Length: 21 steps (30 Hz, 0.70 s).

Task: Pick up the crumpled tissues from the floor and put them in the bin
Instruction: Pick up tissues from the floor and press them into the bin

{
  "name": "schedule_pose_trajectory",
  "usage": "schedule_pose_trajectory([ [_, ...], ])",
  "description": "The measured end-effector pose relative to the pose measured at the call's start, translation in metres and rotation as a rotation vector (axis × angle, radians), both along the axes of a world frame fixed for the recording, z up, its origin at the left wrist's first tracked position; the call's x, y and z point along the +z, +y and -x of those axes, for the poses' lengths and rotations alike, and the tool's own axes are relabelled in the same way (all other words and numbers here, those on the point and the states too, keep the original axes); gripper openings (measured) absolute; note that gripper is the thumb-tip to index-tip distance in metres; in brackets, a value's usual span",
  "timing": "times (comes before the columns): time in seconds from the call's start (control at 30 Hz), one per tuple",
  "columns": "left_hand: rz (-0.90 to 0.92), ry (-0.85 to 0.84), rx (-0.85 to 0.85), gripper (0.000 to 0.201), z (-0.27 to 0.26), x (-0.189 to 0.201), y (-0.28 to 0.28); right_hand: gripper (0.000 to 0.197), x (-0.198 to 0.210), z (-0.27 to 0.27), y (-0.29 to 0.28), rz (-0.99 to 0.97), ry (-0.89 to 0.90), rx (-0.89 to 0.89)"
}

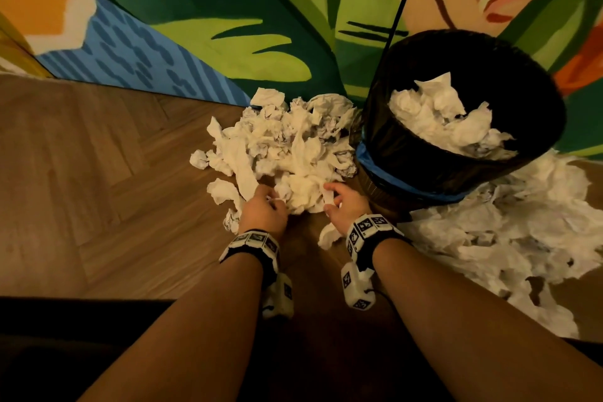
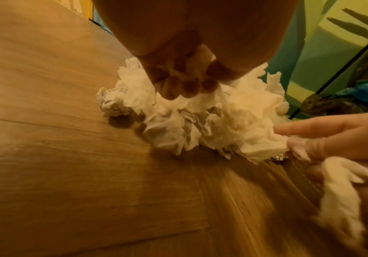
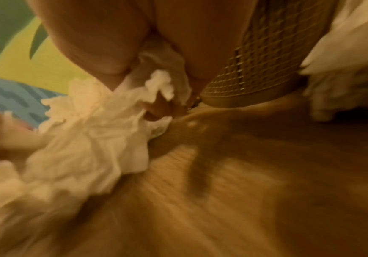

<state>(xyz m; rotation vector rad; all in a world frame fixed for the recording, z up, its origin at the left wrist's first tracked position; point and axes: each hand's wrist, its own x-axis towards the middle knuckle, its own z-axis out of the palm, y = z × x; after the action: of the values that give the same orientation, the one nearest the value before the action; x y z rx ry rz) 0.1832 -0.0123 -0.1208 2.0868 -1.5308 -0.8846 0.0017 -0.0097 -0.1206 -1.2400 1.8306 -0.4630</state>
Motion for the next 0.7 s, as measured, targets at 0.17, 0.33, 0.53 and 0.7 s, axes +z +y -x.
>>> schedule_pose_trajectory([
  [0.17, 0.006, -0.017, -0.085, 0.019, 0.004, 0.002, 0.008, 0.018, -0.001, 0.019, 0.019, -0.002, 0.099, -0.001],
  [0.33, -0.016, -0.108, -0.103, 0.018, 0.006, -0.004, 0.010, 0.006, 0.004, 0.045, 0.037, -0.013, 0.152, -0.069],
  [0.53, -0.030, -0.112, -0.030, 0.027, 0.020, -0.006, 0.011, 0.033, -0.001, 0.070, 0.060, -0.103, 0.296, 0.006],
  [0.7, 0.094, -0.014, -0.027, 0.016, 0.031, 0.008, 0.008, 0.044, -0.005, 0.084, 0.074, -0.127, 0.353, -0.087],
])
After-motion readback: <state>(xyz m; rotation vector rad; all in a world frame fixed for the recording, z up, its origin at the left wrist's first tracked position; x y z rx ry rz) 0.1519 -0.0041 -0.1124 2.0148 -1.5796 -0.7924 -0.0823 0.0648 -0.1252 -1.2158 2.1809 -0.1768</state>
